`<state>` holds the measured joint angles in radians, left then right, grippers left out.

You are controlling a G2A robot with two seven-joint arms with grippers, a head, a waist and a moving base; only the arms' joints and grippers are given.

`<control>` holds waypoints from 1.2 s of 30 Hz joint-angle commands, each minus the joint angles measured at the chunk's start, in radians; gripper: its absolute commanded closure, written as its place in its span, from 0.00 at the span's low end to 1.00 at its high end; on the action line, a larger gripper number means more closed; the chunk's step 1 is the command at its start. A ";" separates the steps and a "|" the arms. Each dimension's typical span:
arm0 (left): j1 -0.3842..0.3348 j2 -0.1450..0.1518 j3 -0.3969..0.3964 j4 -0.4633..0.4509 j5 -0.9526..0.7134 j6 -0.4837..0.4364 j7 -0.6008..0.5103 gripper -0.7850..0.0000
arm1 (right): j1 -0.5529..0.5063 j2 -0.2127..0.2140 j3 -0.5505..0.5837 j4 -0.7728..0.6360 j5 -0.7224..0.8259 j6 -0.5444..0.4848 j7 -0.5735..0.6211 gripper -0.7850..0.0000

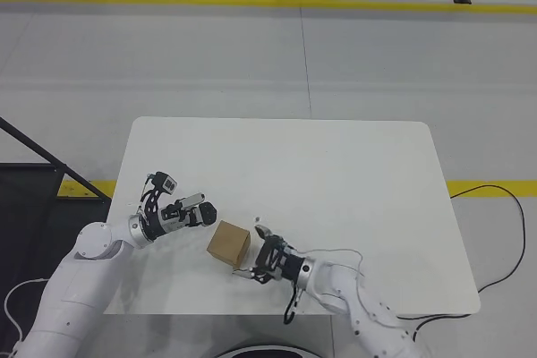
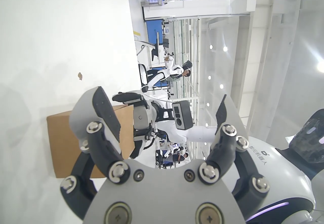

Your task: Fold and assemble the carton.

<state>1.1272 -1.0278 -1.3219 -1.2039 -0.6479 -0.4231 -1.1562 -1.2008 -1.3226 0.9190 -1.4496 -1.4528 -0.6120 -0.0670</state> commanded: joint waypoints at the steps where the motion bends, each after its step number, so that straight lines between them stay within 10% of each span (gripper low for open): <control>1: 0.000 0.000 0.000 0.000 0.000 0.000 0.000 0.00 | 0.014 0.000 -0.009 0.029 -0.022 -0.023 -0.049 0.00; 21: 0.000 0.000 0.000 0.000 0.000 0.000 0.000 0.00 | 0.098 -0.034 -0.106 0.156 -0.059 0.062 -0.121 0.00; 23: 0.000 0.000 0.000 0.000 0.000 0.000 0.000 0.00 | 0.102 -0.036 -0.110 0.164 -0.057 0.069 -0.123 0.34; 25: 0.000 0.000 0.000 0.000 0.000 0.000 0.000 0.00 | 0.105 -0.038 -0.113 0.168 -0.056 0.075 -0.125 0.46; 36: 0.000 0.000 0.000 0.000 0.000 0.000 0.000 0.00 | 0.101 -0.040 -0.111 0.165 -0.055 0.091 -0.130 0.54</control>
<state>1.1272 -1.0278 -1.3219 -1.2038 -0.6479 -0.4231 -1.1562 -1.0986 -1.3627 0.8063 -1.2817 -1.5065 -0.5209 -0.1965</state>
